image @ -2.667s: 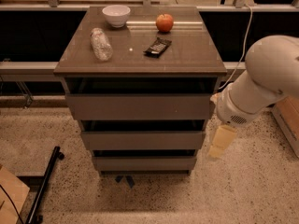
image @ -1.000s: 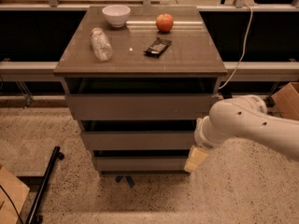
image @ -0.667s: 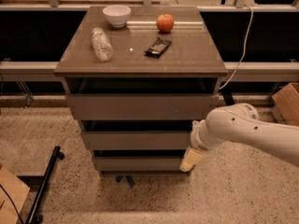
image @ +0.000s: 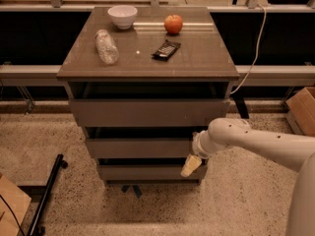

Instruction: Open middle drawer

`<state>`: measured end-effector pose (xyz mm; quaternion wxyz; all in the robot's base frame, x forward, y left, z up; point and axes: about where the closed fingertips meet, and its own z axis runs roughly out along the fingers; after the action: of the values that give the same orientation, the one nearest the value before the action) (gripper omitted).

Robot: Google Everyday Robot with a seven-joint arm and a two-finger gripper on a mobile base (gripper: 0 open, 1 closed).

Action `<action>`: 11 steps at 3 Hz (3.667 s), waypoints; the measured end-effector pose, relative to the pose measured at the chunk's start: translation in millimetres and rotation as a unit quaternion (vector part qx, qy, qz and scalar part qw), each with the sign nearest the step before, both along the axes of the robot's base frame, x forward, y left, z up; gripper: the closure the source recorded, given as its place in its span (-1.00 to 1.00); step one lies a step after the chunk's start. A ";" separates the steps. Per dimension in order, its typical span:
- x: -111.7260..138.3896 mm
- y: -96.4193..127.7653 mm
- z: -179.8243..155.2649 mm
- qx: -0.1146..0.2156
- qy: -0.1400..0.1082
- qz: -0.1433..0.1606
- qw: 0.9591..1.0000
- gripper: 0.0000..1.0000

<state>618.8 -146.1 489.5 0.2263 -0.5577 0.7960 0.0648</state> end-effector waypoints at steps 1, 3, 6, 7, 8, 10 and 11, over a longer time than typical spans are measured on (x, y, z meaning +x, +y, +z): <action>0.0 0.0 0.0 0.000 0.000 0.000 1.000 -1.00; 31.7 -7.8 -13.3 0.012 -0.032 0.000 0.999 -1.00; 83.2 -39.3 -87.2 0.050 0.017 -0.043 0.998 -0.65; 84.3 -40.6 -83.3 0.052 0.020 -0.045 0.997 -0.20; 84.3 -40.6 -79.2 0.052 0.020 -0.045 0.997 0.42; 84.1 -40.6 -73.1 0.052 0.020 -0.045 0.997 1.00; 64.3 -39.5 -65.4 0.048 0.028 -0.042 0.998 1.00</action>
Offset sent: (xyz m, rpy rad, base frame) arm 0.0354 -0.0007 -0.0017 0.0236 -0.1199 0.0106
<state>683.1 -185.6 424.1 0.2329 -0.5101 0.8207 0.1095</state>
